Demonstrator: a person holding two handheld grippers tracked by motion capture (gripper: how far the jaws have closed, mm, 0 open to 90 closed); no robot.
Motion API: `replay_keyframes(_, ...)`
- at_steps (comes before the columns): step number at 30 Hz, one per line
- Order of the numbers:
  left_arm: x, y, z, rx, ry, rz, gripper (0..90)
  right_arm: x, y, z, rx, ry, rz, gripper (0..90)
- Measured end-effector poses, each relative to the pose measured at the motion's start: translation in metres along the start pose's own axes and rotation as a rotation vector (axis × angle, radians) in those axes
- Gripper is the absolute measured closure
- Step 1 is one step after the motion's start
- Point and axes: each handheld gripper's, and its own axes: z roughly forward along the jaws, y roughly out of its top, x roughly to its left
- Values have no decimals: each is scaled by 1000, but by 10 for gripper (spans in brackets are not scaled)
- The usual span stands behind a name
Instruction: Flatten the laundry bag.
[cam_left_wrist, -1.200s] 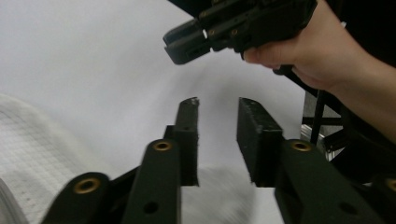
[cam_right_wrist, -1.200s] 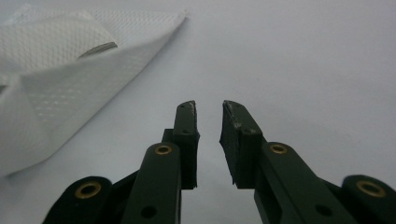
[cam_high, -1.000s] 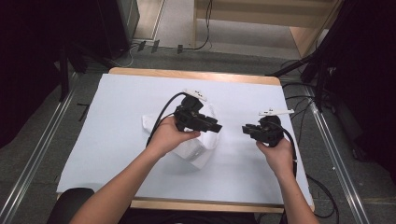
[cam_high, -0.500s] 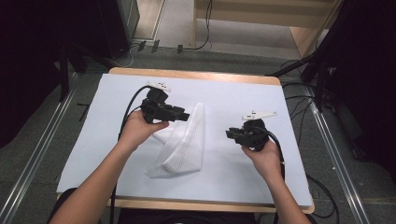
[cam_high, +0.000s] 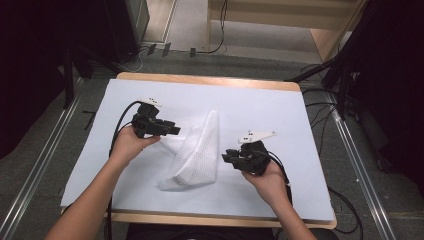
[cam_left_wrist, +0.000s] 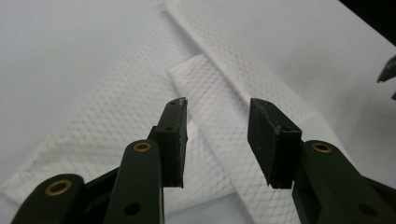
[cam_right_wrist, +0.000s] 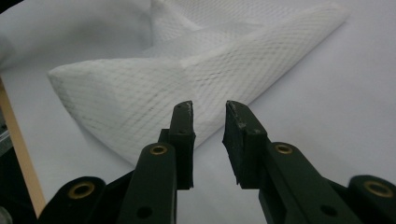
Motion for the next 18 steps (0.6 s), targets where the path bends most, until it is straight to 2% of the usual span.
replay_keyframes(2,5,-5,1,9,2,0,585,4,-1,3,7,10,-8,740)
replay_keyframes(5,12,-13,4,36,28,22,577,9,-3,6,17,16,-12,736)
replay_keyframes(7,17,-17,8,57,39,19,567,11,-4,9,17,24,-21,731)
replay_keyframes(10,25,-24,15,63,18,-4,561,15,-5,15,28,39,-26,724)
replay_keyframes(15,31,-30,19,70,0,-16,583,22,-6,23,45,60,-38,718)
replay_keyframes(17,33,-32,22,92,3,-30,595,23,-6,25,46,66,-45,716)
replay_keyframes(18,34,-33,23,108,1,-23,621,25,-7,28,49,70,-44,713)
